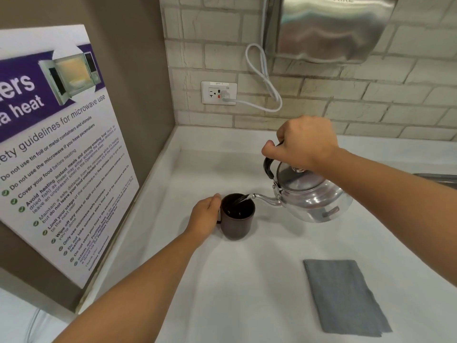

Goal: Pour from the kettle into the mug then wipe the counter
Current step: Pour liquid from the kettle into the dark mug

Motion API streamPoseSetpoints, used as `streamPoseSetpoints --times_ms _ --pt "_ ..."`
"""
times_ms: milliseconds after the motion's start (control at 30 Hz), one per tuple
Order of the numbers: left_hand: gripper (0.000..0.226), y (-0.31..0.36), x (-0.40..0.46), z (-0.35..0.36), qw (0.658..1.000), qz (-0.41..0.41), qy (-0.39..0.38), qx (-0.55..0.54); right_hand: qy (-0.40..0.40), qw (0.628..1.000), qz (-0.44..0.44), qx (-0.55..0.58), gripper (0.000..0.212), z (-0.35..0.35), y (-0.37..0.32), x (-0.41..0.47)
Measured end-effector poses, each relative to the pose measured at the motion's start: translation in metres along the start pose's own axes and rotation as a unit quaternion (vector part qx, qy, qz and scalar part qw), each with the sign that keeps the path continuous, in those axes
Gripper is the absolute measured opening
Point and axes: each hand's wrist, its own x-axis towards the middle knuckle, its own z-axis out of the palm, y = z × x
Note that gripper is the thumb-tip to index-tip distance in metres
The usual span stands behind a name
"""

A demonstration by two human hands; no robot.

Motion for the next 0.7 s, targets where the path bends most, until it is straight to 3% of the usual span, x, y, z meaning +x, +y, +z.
streamPoseSetpoints --times_ms 233,500,700 --pt "0.041 -0.001 0.0 -0.001 1.0 -0.003 -0.002 -0.003 -0.002 0.996 0.061 0.059 0.047 0.007 0.011 -0.003" --pt "0.04 -0.001 0.001 -0.002 1.0 -0.016 -0.003 -0.003 -0.036 0.967 0.17 0.187 0.046 0.014 0.027 -0.005" --pt "0.028 0.009 0.011 -0.013 0.998 -0.054 -0.021 0.015 -0.034 0.955 0.201 0.216 0.048 0.016 0.042 -0.007"
